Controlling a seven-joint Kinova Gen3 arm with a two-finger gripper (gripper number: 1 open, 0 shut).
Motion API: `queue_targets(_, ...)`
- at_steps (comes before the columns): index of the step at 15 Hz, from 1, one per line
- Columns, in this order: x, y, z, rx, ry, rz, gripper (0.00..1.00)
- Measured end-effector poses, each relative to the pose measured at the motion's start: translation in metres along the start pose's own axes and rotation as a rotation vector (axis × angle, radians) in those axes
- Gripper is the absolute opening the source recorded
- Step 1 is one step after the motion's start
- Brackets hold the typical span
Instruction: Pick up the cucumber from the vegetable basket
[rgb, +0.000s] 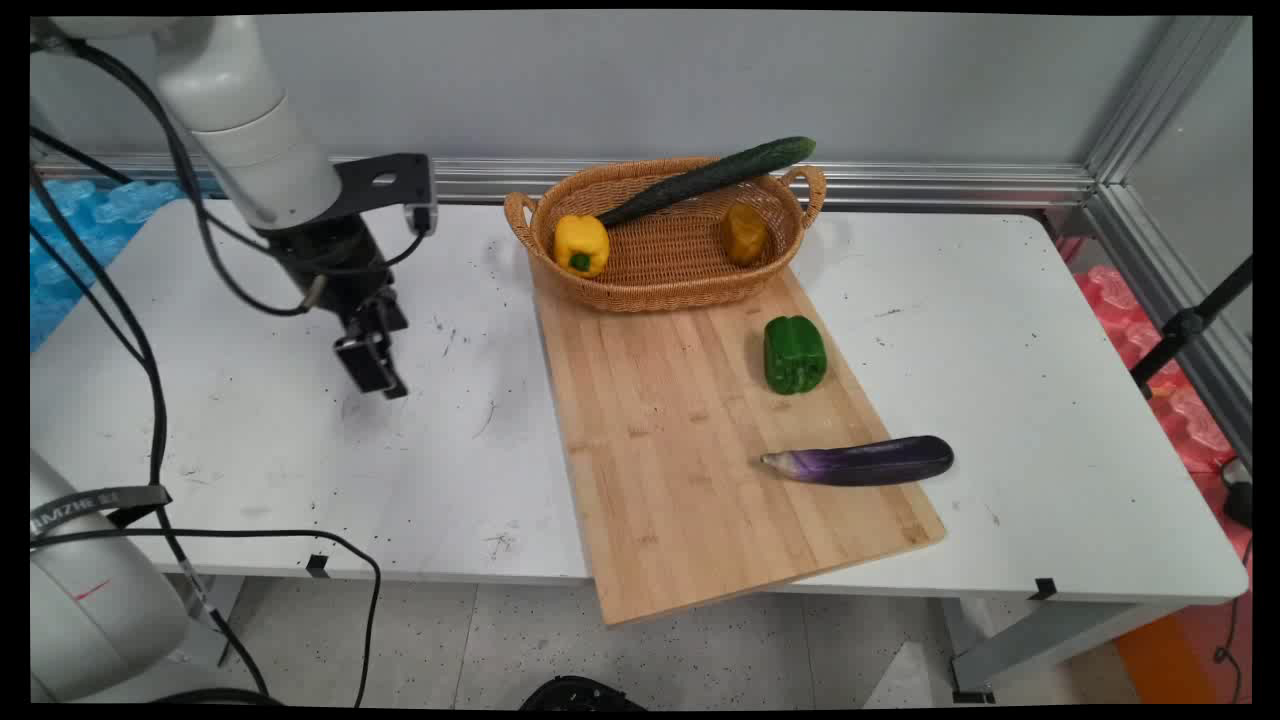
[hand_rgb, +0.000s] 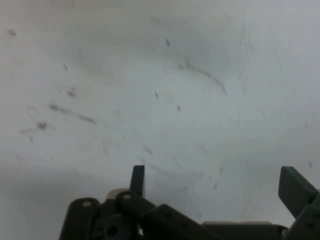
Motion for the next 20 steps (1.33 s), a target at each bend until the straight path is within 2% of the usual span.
queue_targets(4, 0.032, -0.015, 0.000, 0.033, 0.077, -0.014, 1.00)
queue_targets(6, 0.057, -0.029, -0.001, 0.062, 0.128, -0.015, 1.00)
queue_targets(13, 0.137, -0.094, -0.011, 0.170, 0.316, -0.032, 1.00)
queue_targets(20, 0.188, -0.145, 0.006, 0.213, 0.434, 0.000, 1.00)
